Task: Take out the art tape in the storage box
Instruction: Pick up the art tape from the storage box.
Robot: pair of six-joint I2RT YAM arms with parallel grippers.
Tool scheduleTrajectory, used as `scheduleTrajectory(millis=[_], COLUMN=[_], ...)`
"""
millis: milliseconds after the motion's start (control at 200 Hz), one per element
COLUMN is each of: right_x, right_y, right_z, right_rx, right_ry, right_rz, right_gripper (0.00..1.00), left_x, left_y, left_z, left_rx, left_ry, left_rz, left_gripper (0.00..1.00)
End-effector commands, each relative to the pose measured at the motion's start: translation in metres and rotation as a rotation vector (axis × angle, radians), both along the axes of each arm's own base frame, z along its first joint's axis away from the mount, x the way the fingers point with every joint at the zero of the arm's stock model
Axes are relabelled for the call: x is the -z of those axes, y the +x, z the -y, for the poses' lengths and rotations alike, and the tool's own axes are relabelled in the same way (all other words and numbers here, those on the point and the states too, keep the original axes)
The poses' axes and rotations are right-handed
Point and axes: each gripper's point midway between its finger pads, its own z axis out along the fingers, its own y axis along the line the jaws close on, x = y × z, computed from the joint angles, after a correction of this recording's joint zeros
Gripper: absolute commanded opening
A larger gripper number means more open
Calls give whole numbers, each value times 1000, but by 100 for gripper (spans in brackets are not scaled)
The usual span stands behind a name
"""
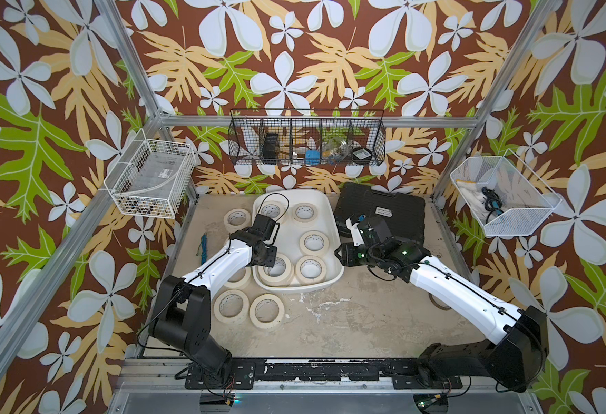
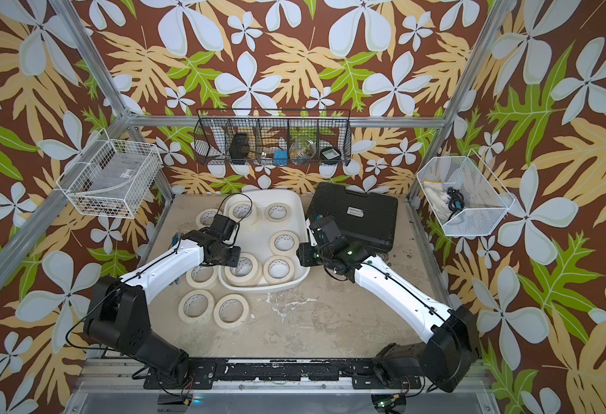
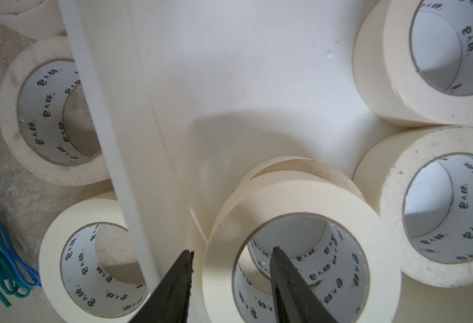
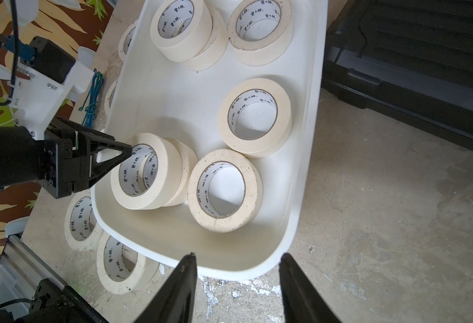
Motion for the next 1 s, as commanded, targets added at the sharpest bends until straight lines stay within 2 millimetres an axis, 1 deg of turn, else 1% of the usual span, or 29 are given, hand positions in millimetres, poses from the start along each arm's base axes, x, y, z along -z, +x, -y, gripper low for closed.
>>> scheduleTrajectory(millis=[0, 145, 260, 350, 470, 611, 706, 821, 996], right_x=[0, 1, 1, 2, 1, 2, 2, 2, 1], right_y=[1, 1, 0, 0, -1, -1, -1, -1, -1], right_z=[-1, -1, -1, -1, -1, -1, -1, -2, -3], right_rx=[3, 1, 1, 2, 1, 1, 0, -3, -5], right_ry=[2, 3, 6, 7, 10, 10, 13, 18, 25], right_rz=[7, 3, 3, 1, 2, 1, 0, -1, -1], right_gripper=[51, 51, 51, 51, 51, 51, 51, 51, 51], left_x=[8, 16, 21, 24, 26, 27, 25, 20, -4], left_y=[-1, -1, -1, 0, -1, -1, 0, 0, -1], left_z=[3, 6, 8, 10, 10, 11, 13, 14, 15], left_rx=[24, 30, 34, 32, 25, 13, 6, -19, -71], left_ry=[-10, -14, -24, -30, -35, -45, -65, -81, -127], left_rz=[-22, -42, -56, -64, -69, -68, -62, -52, -12], left_gripper=[50, 49, 47, 42, 32, 25, 19, 16, 14])
